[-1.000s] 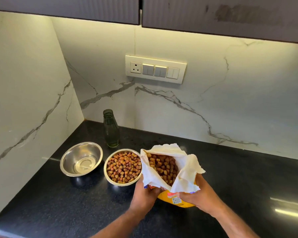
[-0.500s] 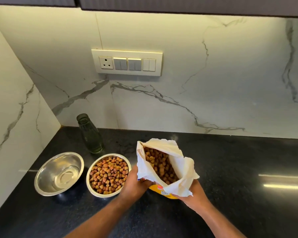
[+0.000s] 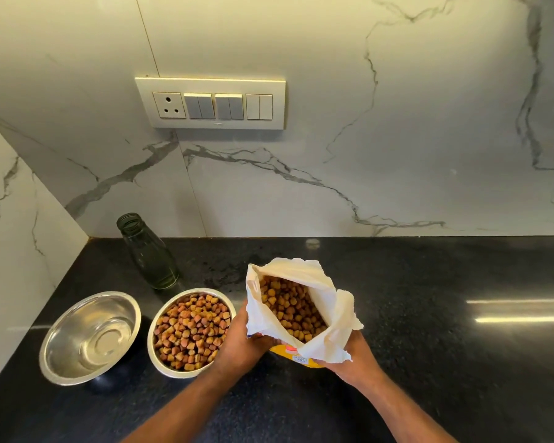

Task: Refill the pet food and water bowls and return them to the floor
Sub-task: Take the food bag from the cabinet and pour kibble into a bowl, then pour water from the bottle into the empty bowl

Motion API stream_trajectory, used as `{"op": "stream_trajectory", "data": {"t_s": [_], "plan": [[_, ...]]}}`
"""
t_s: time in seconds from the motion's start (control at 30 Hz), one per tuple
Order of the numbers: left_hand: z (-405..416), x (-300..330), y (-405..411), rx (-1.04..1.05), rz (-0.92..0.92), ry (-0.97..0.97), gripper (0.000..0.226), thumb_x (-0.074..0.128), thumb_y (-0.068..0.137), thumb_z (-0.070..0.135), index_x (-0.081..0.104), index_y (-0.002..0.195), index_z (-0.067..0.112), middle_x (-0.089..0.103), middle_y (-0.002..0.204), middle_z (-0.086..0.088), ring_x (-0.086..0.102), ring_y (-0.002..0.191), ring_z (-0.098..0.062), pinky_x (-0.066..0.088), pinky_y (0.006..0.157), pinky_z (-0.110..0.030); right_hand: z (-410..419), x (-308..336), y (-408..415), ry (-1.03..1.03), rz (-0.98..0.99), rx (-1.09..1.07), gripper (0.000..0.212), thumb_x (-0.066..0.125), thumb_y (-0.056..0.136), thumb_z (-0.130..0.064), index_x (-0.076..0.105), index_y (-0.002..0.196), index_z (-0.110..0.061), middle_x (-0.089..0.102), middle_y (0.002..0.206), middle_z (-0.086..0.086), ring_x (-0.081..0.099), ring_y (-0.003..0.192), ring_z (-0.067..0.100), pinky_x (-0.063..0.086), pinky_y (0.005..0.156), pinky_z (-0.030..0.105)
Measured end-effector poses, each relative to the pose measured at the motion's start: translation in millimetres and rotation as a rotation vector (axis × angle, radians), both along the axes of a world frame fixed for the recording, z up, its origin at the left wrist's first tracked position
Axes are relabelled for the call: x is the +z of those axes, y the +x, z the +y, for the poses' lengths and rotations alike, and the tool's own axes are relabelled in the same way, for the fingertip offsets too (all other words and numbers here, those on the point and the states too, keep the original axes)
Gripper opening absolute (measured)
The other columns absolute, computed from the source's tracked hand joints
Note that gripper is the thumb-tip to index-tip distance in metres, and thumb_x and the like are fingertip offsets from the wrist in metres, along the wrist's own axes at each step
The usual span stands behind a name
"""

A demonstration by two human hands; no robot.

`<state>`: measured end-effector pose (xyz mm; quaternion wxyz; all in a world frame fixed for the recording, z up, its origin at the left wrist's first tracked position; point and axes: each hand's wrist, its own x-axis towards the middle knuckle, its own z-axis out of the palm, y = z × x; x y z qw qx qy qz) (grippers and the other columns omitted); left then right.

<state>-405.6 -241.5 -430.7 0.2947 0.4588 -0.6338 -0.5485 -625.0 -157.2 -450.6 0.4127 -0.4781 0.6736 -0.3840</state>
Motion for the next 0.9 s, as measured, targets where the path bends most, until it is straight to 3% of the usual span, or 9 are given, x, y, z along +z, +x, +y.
{"op": "stream_trajectory", "data": {"t_s": [0.1, 0.23, 0.33, 0.47, 0.53, 0.63, 0.73, 0.83, 0.9], "plan": [[-1.8, -5.9, 2.2, -0.008, -0.018, 0.001, 0.063, 0.084, 0.085, 0.022, 0.049, 0.13, 0.048, 0.066, 0.123, 0.032, 0.061, 0.12, 0.006, 0.055, 0.086, -0.011, 0.3, 1.7, 1.7, 0.019, 0.014, -0.024, 0.074, 0.092, 0.073, -0.028, 0.043, 0.126, -0.047, 0.054, 0.125, -0.024, 0.058, 0.113, -0.009, 0.047, 0.08, 0.002], [-2.0, -7.2, 4.6, -0.005, -0.033, 0.011, 0.064, 0.085, 0.083, 0.02, 0.048, 0.129, 0.047, 0.065, 0.124, 0.025, 0.061, 0.117, 0.009, 0.056, 0.085, -0.011, 2.9, 5.0, 4.2, 0.028, 0.004, -0.041, 0.074, 0.093, 0.072, -0.025, 0.044, 0.123, -0.047, 0.054, 0.122, -0.025, 0.049, 0.108, -0.028, 0.044, 0.073, -0.003], [-2.0, -5.4, 7.0, -0.023, -0.017, 0.01, 0.07, 0.087, 0.079, 0.025, 0.046, 0.131, 0.049, 0.064, 0.122, 0.033, 0.057, 0.116, 0.016, 0.052, 0.08, -0.005, 6.1, 8.9, 5.2, 0.022, -0.003, -0.038, 0.078, 0.094, 0.069, -0.028, 0.044, 0.125, -0.048, 0.056, 0.124, -0.023, 0.052, 0.113, -0.021, 0.047, 0.074, 0.0], [-1.3, -1.5, 12.7, -0.058, 0.018, -0.01, 0.09, 0.091, 0.063, 0.052, 0.04, 0.138, 0.048, 0.057, 0.127, 0.042, 0.055, 0.121, 0.016, 0.052, 0.082, -0.005, 14.0, 16.7, 8.4, 0.021, -0.011, -0.068, 0.087, 0.096, 0.065, -0.035, 0.039, 0.127, -0.056, 0.054, 0.127, -0.026, 0.055, 0.121, 0.0, 0.049, 0.089, 0.013], [-0.9, -0.2, 16.3, -0.074, 0.023, -0.019, 0.098, 0.093, 0.058, 0.055, 0.038, 0.139, 0.051, 0.056, 0.131, 0.039, 0.055, 0.123, 0.012, 0.054, 0.084, -0.009, 19.8, 22.5, 10.0, 0.01, -0.014, -0.081, 0.091, 0.095, 0.059, -0.049, 0.035, 0.125, -0.066, 0.054, 0.127, -0.03, 0.053, 0.12, -0.003, 0.049, 0.089, 0.014], [1.6, 4.9, 21.6, -0.085, 0.012, -0.049, 0.102, 0.095, 0.058, 0.054, 0.032, 0.139, 0.06, 0.054, 0.133, 0.041, 0.054, 0.124, 0.014, 0.054, 0.087, -0.01, 30.1, 31.9, 12.0, -0.026, -0.006, -0.1, 0.095, 0.092, 0.048, -0.068, 0.028, 0.117, -0.083, 0.055, 0.124, -0.036, 0.051, 0.116, -0.017, 0.05, 0.078, 0.006], [3.7, 9.8, 27.4, -0.086, 0.015, -0.067, 0.107, 0.098, 0.058, 0.048, 0.027, 0.136, 0.069, 0.05, 0.133, 0.047, 0.051, 0.123, 0.019, 0.051, 0.088, -0.006, 38.4, 42.7, 13.9, -0.073, -0.019, -0.106, 0.105, 0.094, 0.046, -0.068, 0.024, 0.123, -0.079, 0.048, 0.133, -0.035, 0.049, 0.121, -0.015, 0.048, 0.08, 0.005], [4.9, 15.3, 36.8, -0.071, 0.055, -0.053, 0.122, 0.101, 0.052, 0.048, 0.025, 0.147, 0.061, 0.045, 0.146, 0.036, 0.046, 0.138, 0.004, 0.045, 0.114, -0.03, 43.9, 51.4, 15.5, -0.144, -0.041, -0.087, 0.129, 0.096, 0.047, -0.063, 0.011, 0.144, -0.067, 0.038, 0.147, -0.031, 0.043, 0.134, -0.005, 0.048, 0.095, 0.016], [5.7, 20.0, 45.5, -0.054, 0.06, -0.059, 0.135, 0.102, 0.049, 0.05, 0.019, 0.155, 0.05, 0.038, 0.159, 0.021, 0.037, 0.148, -0.006, 0.035, 0.123, -0.044, 45.0, 62.5, 16.9, -0.197, -0.054, -0.091, 0.134, 0.095, 0.045, -0.066, 0.004, 0.143, -0.073, 0.032, 0.153, -0.031, 0.042, 0.135, -0.006, 0.051, 0.101, 0.027]]}}
